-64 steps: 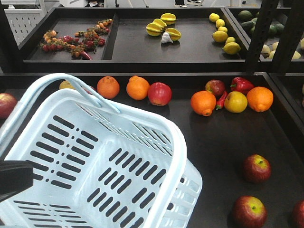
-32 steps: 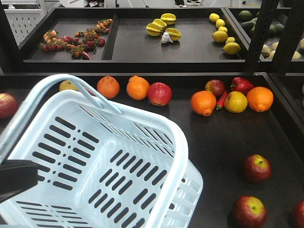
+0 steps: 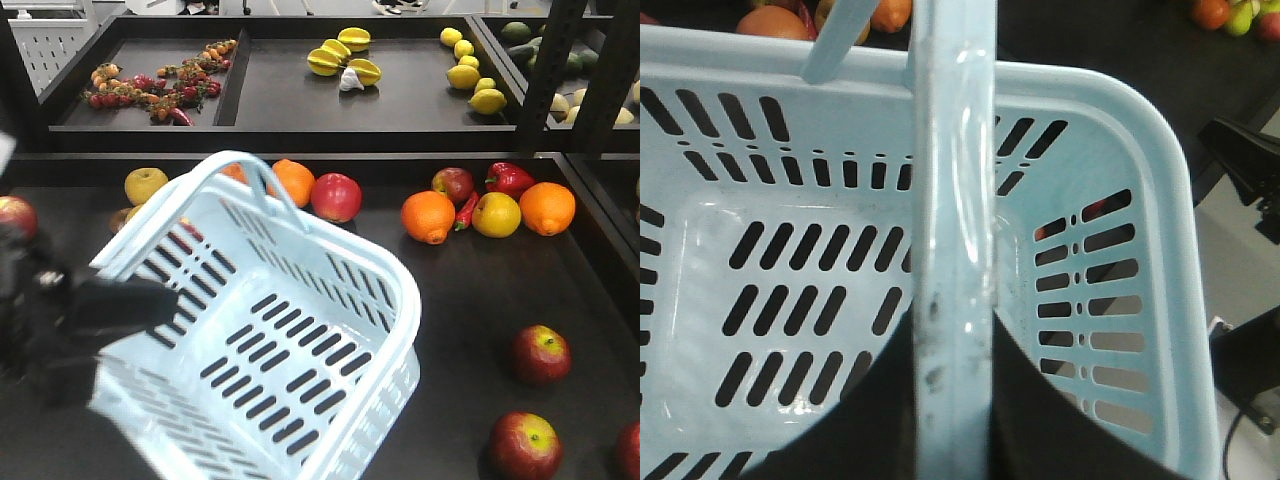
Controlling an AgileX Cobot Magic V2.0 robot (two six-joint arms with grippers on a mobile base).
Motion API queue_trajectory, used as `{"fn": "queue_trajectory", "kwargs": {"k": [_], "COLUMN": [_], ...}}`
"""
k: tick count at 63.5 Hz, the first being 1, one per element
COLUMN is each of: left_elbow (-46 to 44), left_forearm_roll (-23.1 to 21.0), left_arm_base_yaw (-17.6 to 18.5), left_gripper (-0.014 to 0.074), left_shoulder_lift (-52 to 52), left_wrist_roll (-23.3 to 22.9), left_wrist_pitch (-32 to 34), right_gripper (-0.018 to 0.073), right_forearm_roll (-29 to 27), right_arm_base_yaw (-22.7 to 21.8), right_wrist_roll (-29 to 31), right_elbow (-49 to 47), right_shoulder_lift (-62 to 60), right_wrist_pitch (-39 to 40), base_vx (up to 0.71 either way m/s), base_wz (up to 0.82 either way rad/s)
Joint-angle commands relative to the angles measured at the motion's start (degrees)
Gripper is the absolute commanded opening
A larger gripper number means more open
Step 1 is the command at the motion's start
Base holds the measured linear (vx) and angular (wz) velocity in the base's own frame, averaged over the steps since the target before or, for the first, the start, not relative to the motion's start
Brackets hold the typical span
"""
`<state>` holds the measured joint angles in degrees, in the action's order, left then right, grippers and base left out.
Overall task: Pick three apples into basket with both arms
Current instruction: 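Lower the light-blue basket onto the table with the left gripper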
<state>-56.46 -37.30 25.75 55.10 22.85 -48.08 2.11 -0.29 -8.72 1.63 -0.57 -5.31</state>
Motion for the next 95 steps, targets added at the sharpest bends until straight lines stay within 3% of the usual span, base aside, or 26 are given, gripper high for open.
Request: {"fn": "queue_trajectory", "kwargs": {"k": [1,21,39,54,80,90,95], "left_elbow": [-5.9,-25.2,-38.5,-43.3,-43.3,-43.2,-43.2], "left_forearm_roll": [-2.3,-2.3,-2.2,-0.7,-0.6,-0.1,-0.1], "left_arm_base_yaw": [0.3,0.3,0.3,0.3,0.3,0.3,0.3], "left_gripper": [-0.0007,-0.0007,-0.0007,-0.0007,0.0004,0.0066,0.0141], "left_shoulder_lift": [4.6,23.6,38.2,46.0,51.7,52.5,52.6], "left_wrist_roll": [5.5,18.4,22.7,24.3,24.7,24.6,24.6], "left_wrist_pitch": [4.0,-6.2,-14.0,-13.5,-11.4,-12.5,-12.7], "right_gripper": [-0.0005,-0.0005,-0.0005,-0.0005,-0.0005,-0.0005,-0.0005], "right_forearm_roll": [0.5,0.5,0.5,0.5,0.5,0.5,0.5], "right_arm_base_yaw": [-0.3,-0.3,-0.3,-0.3,-0.3,-0.3,-0.3], "right_wrist_roll": [0.2,0.2,0.2,0.2,0.2,0.2,0.2], "right_elbow": [0.2,0.2,0.2,0.2,0.2,0.2,0.2], "right_shoulder_lift": [-0.7,-0.7,-0.7,-0.7,-0.7,-0.7,-0.7], "right_wrist_pitch": [4.0,4.0,4.0,4.0,4.0,4.0,4.0], "base_vx": [0.0,0.0,0.0,0.0,0.0,0.0,0.0], "base_wz": [0.0,0.0,0.0,0.0,0.0,0.0,0.0]}}
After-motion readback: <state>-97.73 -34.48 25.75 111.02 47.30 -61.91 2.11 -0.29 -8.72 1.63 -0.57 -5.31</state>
